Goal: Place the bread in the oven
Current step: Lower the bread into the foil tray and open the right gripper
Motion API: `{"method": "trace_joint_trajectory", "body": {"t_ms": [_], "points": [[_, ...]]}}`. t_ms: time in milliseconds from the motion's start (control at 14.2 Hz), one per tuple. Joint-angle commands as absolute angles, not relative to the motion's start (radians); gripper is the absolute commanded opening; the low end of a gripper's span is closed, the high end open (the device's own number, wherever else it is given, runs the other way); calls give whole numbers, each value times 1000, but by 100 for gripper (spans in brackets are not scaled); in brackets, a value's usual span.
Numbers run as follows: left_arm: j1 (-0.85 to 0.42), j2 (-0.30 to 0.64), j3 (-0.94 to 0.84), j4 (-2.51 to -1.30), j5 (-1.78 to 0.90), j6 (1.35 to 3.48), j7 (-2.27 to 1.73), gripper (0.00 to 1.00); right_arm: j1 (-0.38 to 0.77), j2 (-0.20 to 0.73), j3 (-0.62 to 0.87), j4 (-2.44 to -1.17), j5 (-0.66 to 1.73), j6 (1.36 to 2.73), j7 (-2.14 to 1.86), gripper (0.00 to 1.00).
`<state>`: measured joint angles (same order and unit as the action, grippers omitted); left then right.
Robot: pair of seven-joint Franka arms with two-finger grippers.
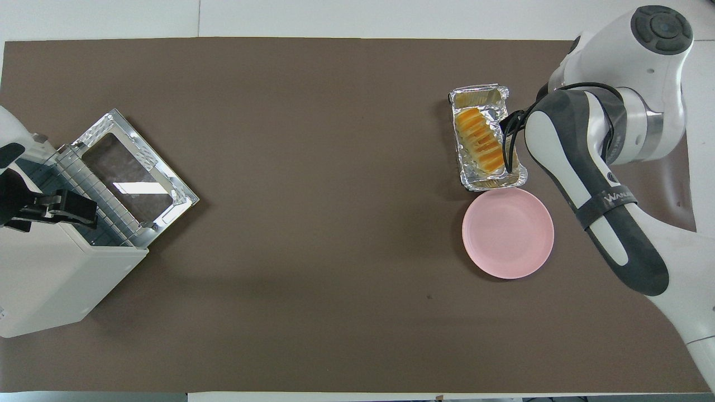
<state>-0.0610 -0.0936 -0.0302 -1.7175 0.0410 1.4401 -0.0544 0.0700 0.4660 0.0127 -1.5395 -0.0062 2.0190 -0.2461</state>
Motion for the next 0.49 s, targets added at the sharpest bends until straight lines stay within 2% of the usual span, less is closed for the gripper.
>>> {"method": "trace_joint_trajectory", "body": {"t_ms": [0,351,422], "points": [[-51,-109,-35,-1729,29,1453,-49,100,54,456,15,-1618,-63,2112,-275,100],[-49,-110,-35,-1729,29,1453,-49,100,55,446,14,-1733,-66,2258,-272,98],[-51,-110,-35,-1729,29,1453,-49,100,57,440,14,-1759,-66,2284,-270,95]]}}
